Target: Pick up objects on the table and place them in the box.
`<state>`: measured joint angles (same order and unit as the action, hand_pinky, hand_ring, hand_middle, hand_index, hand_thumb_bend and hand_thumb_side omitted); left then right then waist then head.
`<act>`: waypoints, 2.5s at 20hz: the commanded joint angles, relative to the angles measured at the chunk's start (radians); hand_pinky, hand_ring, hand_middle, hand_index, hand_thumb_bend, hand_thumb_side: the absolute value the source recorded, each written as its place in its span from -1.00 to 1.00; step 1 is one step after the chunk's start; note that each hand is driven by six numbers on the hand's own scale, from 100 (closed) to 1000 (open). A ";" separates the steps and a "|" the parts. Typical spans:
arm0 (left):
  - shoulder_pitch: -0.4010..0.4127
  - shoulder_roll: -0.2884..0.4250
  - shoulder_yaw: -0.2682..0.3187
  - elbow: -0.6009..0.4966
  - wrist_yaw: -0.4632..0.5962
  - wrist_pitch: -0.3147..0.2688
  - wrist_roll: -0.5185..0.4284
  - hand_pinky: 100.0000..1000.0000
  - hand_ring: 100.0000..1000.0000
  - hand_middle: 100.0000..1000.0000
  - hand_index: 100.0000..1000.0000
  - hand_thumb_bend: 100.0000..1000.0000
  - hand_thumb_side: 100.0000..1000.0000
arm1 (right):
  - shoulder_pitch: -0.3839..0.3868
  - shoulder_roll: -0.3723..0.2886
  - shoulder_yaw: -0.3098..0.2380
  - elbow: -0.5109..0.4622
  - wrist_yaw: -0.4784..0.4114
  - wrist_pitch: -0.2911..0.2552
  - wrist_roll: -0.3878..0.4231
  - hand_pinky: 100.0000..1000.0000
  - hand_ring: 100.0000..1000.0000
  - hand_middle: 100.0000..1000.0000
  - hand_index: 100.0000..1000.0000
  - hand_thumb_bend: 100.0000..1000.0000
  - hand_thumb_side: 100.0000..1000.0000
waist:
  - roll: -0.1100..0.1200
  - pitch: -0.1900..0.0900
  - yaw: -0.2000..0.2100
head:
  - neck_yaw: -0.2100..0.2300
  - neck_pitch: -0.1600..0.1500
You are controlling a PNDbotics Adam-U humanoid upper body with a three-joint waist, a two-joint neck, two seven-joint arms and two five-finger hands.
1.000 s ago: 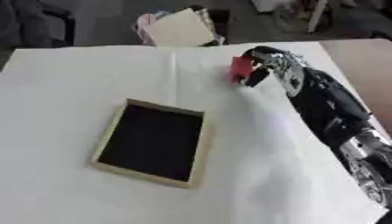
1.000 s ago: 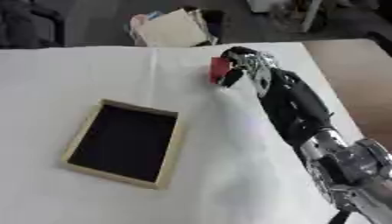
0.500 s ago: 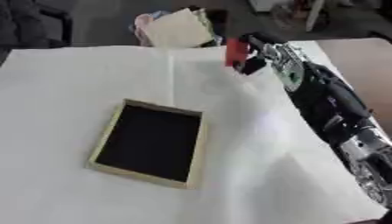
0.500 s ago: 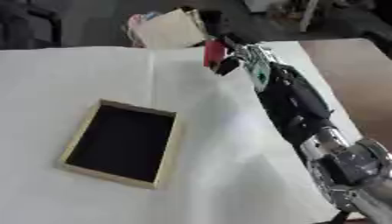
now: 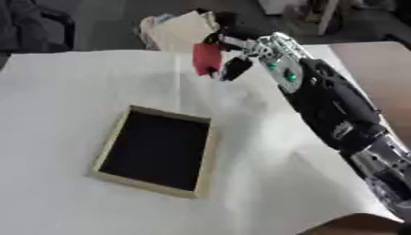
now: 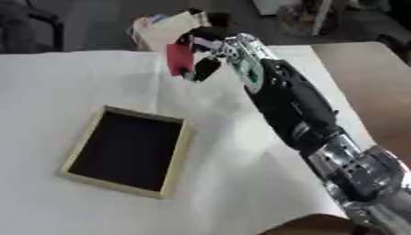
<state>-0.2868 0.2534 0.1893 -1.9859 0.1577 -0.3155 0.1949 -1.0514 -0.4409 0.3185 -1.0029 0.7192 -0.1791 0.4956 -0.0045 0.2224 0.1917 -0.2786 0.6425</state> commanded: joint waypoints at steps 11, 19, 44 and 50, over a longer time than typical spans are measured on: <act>-0.008 0.014 0.000 -0.014 0.004 0.001 -0.005 0.55 0.15 0.20 0.56 -0.66 -0.23 | 0.023 0.063 0.176 -0.269 -0.171 -0.037 0.147 0.37 0.48 -0.12 0.47 -1.00 -0.70 | 0.009 -0.021 -0.003 | -0.011 0.010; -0.011 0.012 -0.001 -0.014 0.005 0.001 -0.007 0.55 0.15 0.20 0.57 -0.66 -0.23 | 0.054 0.094 0.194 -0.249 -0.127 -0.054 0.141 0.51 0.59 0.39 0.75 -0.80 -0.62 | 0.011 -0.018 -0.003 | -0.014 0.006; -0.006 0.011 0.003 -0.014 0.004 0.002 -0.003 0.55 0.15 0.20 0.57 -0.67 -0.23 | 0.070 0.045 0.084 -0.283 -0.025 -0.067 -0.060 0.47 0.67 0.82 0.99 0.03 -0.34 | 0.010 -0.020 -0.021 | -0.007 0.005; -0.001 0.012 0.007 -0.014 0.001 0.004 0.001 0.55 0.15 0.19 0.57 -0.67 -0.23 | 0.045 -0.037 -0.036 -0.338 -0.113 0.019 -0.146 0.26 0.56 0.68 0.96 -0.05 -0.25 | 0.010 -0.021 -0.030 | 0.002 0.008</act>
<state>-0.2817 0.2530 0.1894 -1.9859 0.1589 -0.3115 0.1915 -0.9809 -0.4399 0.3175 -1.3134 0.6290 -0.1757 0.3686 0.0018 0.2216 0.1613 -0.2814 0.6500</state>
